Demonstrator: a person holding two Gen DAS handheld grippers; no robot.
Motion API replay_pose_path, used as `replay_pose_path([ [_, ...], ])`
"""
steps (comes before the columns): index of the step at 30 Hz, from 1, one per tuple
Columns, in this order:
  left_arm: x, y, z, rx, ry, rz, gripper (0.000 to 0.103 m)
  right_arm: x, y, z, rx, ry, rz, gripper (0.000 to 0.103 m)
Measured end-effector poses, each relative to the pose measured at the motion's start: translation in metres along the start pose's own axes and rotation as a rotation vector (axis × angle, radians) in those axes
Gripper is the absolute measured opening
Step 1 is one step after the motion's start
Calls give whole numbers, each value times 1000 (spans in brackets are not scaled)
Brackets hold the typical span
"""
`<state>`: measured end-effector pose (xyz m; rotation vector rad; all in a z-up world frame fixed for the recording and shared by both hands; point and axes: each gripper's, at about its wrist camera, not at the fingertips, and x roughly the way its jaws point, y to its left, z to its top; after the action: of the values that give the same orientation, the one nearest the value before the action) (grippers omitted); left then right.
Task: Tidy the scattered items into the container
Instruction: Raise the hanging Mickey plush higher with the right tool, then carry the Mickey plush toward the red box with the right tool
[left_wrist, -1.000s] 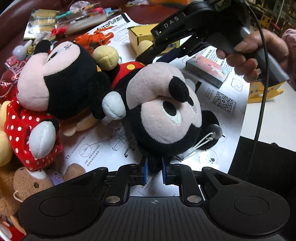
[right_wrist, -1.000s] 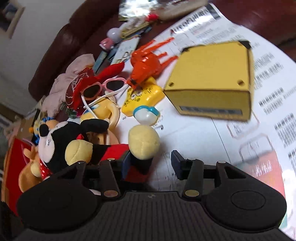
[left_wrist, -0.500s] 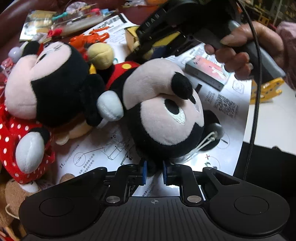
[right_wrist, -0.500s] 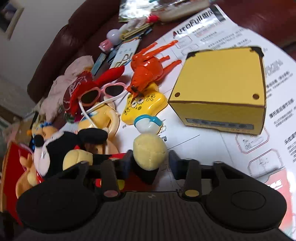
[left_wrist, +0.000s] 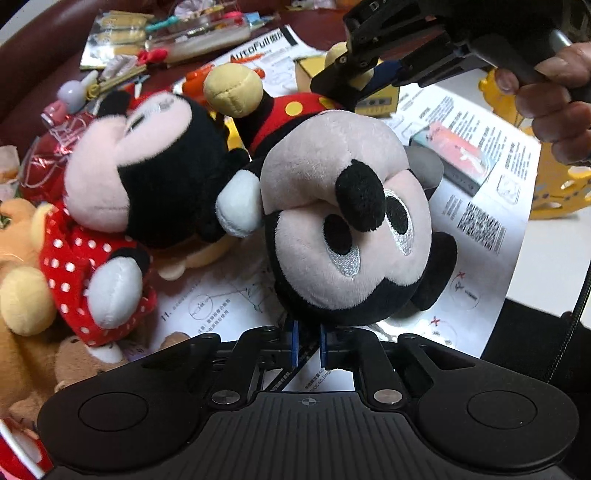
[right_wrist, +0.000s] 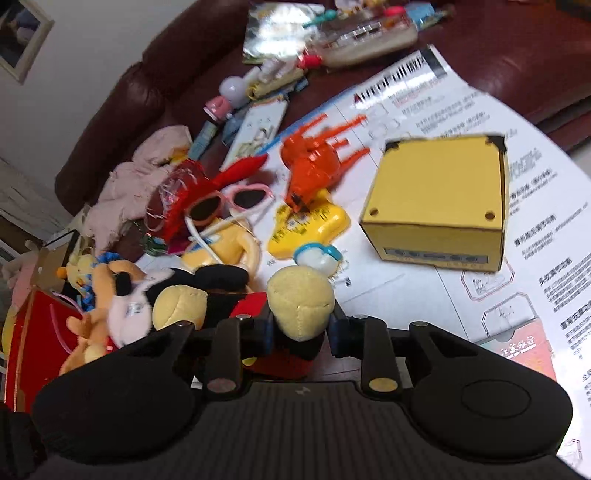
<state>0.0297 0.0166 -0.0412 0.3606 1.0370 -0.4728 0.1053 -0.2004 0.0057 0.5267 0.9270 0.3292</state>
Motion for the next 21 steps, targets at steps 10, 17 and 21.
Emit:
replay_pose_path([
  [10, -42, -4, 4, 5, -71, 94, 6, -44, 34, 8, -42, -67, 80, 30],
  [17, -73, -4, -2, -10, -115, 142, 6, -64, 65, 12, -108, -89, 99, 30],
  [21, -89, -3, -6, -36, -132, 163, 6, -72, 80, 10, -141, -88, 103, 30],
])
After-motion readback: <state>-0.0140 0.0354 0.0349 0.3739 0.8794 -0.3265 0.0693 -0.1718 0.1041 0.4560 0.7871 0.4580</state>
